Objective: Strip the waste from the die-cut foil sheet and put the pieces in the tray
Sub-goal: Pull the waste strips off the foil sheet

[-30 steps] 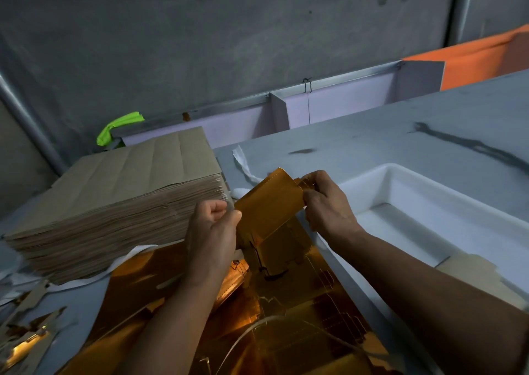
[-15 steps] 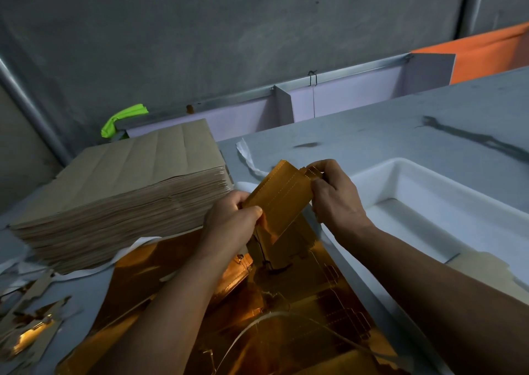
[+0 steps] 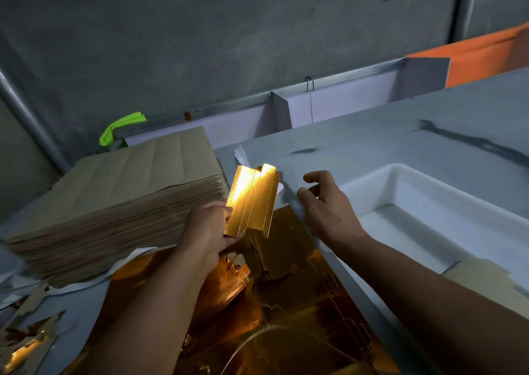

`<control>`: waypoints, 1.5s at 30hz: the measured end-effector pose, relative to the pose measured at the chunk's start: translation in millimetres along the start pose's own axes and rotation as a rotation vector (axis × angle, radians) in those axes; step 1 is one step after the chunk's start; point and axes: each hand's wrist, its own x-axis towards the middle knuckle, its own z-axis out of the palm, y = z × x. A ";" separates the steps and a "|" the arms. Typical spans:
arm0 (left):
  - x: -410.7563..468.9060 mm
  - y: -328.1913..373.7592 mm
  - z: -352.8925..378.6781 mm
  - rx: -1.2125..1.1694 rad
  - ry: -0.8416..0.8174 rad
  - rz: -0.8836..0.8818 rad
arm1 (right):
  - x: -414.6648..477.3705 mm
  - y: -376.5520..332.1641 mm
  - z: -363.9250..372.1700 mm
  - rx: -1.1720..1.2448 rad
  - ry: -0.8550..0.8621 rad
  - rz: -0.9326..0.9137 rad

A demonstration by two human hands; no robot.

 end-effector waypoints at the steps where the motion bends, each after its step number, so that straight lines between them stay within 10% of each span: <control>1: -0.1 -0.8 1.0 -0.017 -0.001 -0.009 | -0.8 -0.7 0.0 -0.004 -0.002 0.002; 25: -1.3 -5.7 18.6 -0.173 0.042 -0.027 | 3.4 4.6 0.7 -0.031 -0.014 0.037; 45: -8.1 -39.3 50.9 0.519 -0.046 0.105 | 0.6 -0.1 -0.3 -0.047 -0.030 0.066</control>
